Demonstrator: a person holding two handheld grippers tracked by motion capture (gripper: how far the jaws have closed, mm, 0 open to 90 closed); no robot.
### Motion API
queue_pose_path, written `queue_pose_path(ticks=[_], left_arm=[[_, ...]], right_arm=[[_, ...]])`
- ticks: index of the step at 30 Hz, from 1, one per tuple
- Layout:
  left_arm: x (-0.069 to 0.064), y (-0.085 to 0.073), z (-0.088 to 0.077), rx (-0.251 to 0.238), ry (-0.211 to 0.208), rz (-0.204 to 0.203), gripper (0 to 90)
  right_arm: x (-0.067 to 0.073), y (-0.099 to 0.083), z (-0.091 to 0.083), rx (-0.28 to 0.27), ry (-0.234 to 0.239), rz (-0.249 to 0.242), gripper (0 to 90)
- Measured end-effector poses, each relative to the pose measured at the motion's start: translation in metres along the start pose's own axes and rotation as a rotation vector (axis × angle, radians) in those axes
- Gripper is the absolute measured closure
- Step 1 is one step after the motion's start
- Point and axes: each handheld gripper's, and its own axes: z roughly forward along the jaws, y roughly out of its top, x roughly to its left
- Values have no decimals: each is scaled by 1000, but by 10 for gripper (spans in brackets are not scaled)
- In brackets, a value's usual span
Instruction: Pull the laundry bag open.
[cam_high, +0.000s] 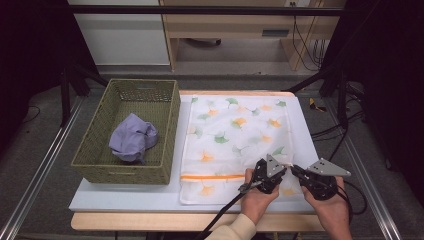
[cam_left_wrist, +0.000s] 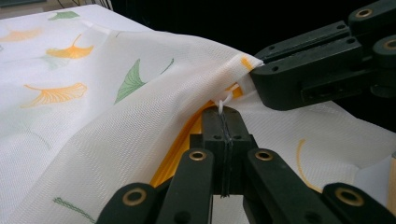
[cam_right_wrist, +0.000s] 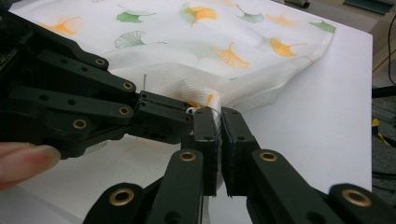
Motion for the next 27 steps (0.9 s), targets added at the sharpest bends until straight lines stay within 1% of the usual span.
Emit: queue_pose_path(ticks=[2, 5, 9, 13, 15, 16, 18, 20, 22, 25, 27], left_arm=[[0, 0, -1, 12, 12, 5, 897], [-1, 0, -1, 16, 23, 1, 897], [-4, 0, -3, 40, 39, 26, 898], [-6, 2, -4, 60, 52, 30, 897], [-7, 2, -4, 72, 60, 38, 897], [-7, 2, -4, 79, 66, 35, 898], [-6, 1, -3, 87, 70, 14, 897], [-5, 1, -4, 92, 72, 12, 897], [-5, 2, -4, 94, 70, -8, 897], [-4, 2, -5, 98, 77, -22, 898], [-3, 2, -5, 98, 80, -42, 898]], right_arm=[[-1, 0, -1, -1, -7, 2, 861], [-2, -1, -1, -3, -9, 6, 861], [-3, -2, -1, 5, -16, 8, 861], [-3, -2, 0, 5, -12, 3, 862], [-3, -3, 0, 7, -18, 1, 862], [-2, -3, -1, 8, -24, 4, 861], [-2, -3, -2, 11, -32, 9, 862], [-3, -4, -2, 9, -34, 16, 862], [-4, -5, -2, 9, -31, 15, 862], [-3, -4, -1, 6, -29, 18, 862], [-2, -4, -1, 11, -31, 22, 862]])
